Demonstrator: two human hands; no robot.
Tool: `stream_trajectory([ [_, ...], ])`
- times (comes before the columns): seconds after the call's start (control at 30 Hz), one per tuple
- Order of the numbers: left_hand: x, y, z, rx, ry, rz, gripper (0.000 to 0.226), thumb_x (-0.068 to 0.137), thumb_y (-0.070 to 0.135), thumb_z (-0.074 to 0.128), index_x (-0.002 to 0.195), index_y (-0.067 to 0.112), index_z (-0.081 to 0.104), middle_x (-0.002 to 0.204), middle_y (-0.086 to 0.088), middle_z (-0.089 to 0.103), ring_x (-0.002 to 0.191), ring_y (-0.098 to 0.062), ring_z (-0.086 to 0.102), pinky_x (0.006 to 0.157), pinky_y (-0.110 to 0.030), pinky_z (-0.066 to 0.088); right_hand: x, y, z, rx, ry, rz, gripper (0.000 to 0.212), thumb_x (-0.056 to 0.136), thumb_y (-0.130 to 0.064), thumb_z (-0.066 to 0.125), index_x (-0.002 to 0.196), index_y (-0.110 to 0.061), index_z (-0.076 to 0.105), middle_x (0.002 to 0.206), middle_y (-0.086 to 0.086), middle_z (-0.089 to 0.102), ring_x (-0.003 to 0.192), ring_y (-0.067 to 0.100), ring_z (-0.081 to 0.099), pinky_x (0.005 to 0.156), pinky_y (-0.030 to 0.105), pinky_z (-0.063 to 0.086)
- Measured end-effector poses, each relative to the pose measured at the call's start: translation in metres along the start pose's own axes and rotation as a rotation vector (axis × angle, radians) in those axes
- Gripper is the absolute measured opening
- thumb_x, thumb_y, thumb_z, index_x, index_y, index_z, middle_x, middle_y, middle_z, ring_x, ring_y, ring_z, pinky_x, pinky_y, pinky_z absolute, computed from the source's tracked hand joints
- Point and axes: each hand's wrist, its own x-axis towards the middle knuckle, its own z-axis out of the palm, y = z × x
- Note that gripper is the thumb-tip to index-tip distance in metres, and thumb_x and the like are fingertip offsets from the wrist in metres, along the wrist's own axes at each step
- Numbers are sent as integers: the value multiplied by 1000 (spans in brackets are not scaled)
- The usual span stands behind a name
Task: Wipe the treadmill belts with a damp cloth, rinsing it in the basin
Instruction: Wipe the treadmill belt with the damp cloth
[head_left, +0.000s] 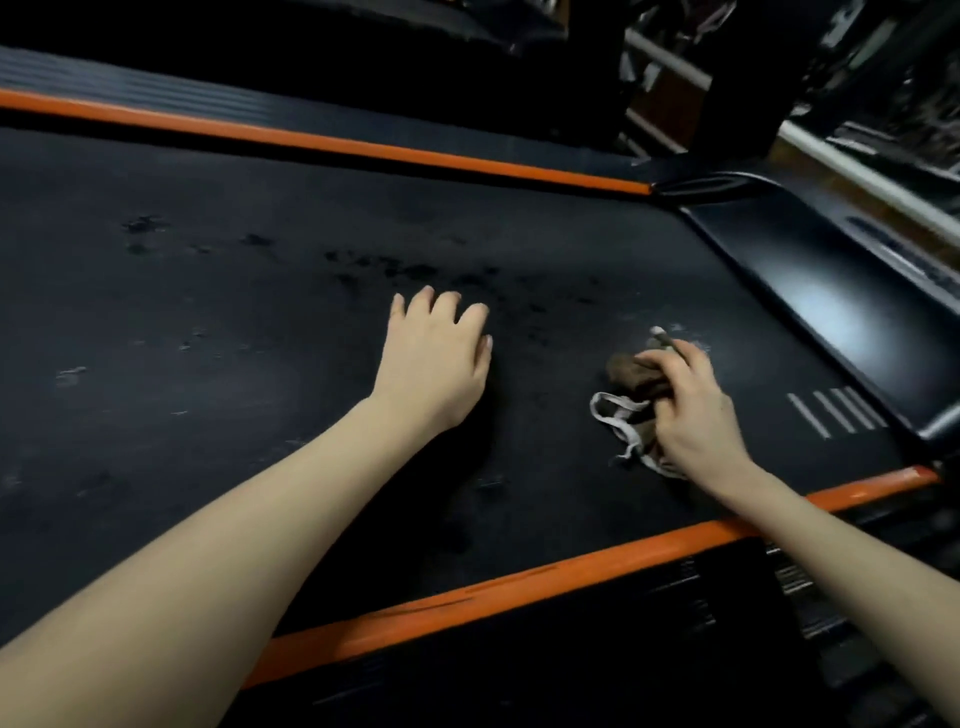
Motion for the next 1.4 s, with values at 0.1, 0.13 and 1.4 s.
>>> stream_trajectory([
  [0.1,18,44,18,-9,-83,37,41,100,33,37,133,13,49,140,-14,46,137,-37,29,112,-51,17,6,66,-16,-149,-7,57,44,79,8,48,119,-7,57,139,22,37,117,44,46,98,44,38],
  [0.13,24,57,25,-4,-103,55,42,100,35,34,135,15,46,142,-12,44,138,-36,26,113,-50,15,11,90,-21,-185,-8,103,42,80,6,48,120,-7,57,139,23,36,117,46,45,98,45,37],
  [1.4,65,122,81,147,-327,-20,76,80,77,1,145,45,24,158,-3,17,146,-26,5,117,-48,-1,25,235,-76,-87,-358,-74,42,89,-41,56,123,-19,45,145,12,27,126,33,40,105,38,32],
])
